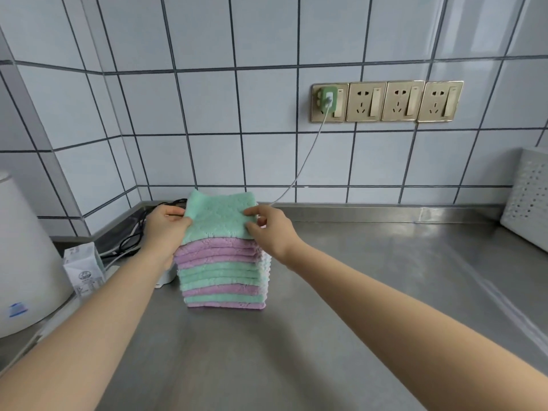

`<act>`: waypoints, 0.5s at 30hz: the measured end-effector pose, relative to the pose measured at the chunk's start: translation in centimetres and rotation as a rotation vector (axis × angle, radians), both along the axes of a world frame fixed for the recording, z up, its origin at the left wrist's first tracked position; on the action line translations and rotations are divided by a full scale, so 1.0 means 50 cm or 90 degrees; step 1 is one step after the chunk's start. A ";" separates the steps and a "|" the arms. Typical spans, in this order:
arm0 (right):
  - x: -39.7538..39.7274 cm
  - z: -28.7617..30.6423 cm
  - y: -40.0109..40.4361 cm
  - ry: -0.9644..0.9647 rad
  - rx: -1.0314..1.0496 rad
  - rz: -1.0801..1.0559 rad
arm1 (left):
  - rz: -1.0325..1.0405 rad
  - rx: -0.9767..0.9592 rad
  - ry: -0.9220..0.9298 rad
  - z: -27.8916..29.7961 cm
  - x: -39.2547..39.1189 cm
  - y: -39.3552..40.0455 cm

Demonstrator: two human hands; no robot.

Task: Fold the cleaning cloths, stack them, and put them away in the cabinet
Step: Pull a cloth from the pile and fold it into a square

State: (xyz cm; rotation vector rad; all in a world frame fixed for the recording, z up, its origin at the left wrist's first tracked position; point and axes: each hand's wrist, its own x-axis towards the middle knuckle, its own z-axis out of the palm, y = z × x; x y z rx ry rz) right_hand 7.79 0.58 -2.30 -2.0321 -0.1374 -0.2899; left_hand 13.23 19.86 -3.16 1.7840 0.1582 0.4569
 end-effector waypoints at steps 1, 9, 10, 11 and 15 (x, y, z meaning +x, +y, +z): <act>-0.002 0.000 0.000 0.003 0.002 0.002 | 0.017 0.042 -0.010 -0.001 -0.005 -0.001; 0.008 -0.032 -0.039 -0.023 0.067 0.027 | -0.028 0.279 -0.214 -0.038 -0.010 0.000; 0.015 -0.034 -0.045 -0.020 0.077 0.035 | -0.041 0.257 -0.191 -0.042 -0.009 -0.003; 0.027 -0.034 -0.050 -0.007 0.087 0.049 | -0.055 0.226 -0.163 -0.045 -0.006 -0.001; 0.045 -0.019 -0.064 0.097 0.101 0.093 | -0.120 0.195 -0.065 -0.039 -0.004 0.004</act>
